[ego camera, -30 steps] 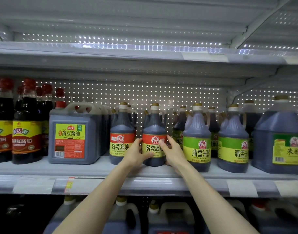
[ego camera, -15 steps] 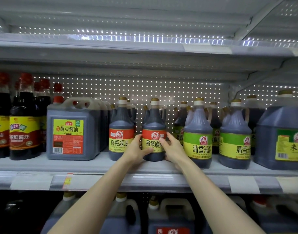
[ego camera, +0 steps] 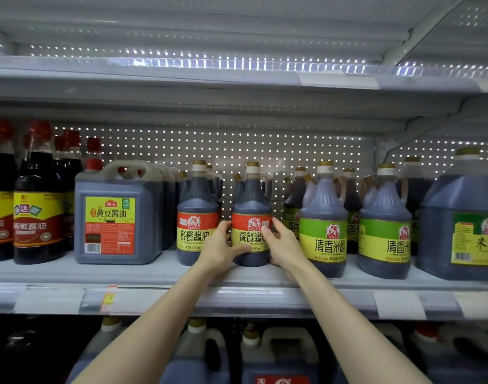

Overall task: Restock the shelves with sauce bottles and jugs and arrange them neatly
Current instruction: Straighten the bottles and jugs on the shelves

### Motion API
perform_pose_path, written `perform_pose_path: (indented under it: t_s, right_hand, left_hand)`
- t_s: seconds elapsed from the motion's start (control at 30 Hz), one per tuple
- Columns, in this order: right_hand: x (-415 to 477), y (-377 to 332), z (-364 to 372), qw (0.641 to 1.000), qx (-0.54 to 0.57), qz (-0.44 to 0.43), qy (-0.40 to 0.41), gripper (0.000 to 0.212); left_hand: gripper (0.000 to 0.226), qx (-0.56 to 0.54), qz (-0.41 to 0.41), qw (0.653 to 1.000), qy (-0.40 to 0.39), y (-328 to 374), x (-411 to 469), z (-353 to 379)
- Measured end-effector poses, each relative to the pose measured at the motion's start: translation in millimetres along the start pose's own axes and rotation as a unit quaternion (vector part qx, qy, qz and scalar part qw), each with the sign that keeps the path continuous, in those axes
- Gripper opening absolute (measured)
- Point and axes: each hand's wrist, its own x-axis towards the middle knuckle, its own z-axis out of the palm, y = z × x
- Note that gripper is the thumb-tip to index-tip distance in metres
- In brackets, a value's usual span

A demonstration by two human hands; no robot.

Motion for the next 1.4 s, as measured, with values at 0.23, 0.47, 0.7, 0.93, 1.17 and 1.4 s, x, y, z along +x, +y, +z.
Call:
perform_pose_path:
  t_s: [0.23, 0.47, 0.7, 0.93, 1.17, 1.4]
  right_hand:
    - [0.1, 0.7, 0.8, 1.000, 0.009, 0.007, -0.001, 0.033]
    - [-0.3, 0.6, -0.9, 1.000, 0.004, 0.000, 0.006, 0.025]
    - [-1.9, -1.5, 0.2, 1.000, 0.005, 0.001, 0.005, 0.033]
    - [-2.1, -0.5, 0.9, 1.000, -0.003, 0.009, 0.001, 0.038]
    - [-3.2, -3.6, -0.6, 1.000, -0.016, 0.010, -0.007, 0.044]
    - [-1.8, -1.0, 1.1, 1.000, -0.025, 0.012, 0.000, 0.047]
  left_hand:
    - [0.064, 0.005, -0.001, 1.000, 0.000, 1.1, -1.0, -0.2]
    - [0.065, 0.012, -0.003, 1.000, -0.004, 2.6, -2.2, -0.4]
    - [0.064, 0.006, -0.002, 1.000, -0.006, 2.5, -3.1, -1.8]
    - [0.062, 0.010, -0.004, 1.000, 0.002, 0.9, -2.3, -0.2]
    - [0.061, 0.027, -0.007, 1.000, 0.000, 2.0, -2.0, 0.1]
    - [0.062, 0.033, -0.011, 0.999, -0.010, 2.6, -2.4, -0.1]
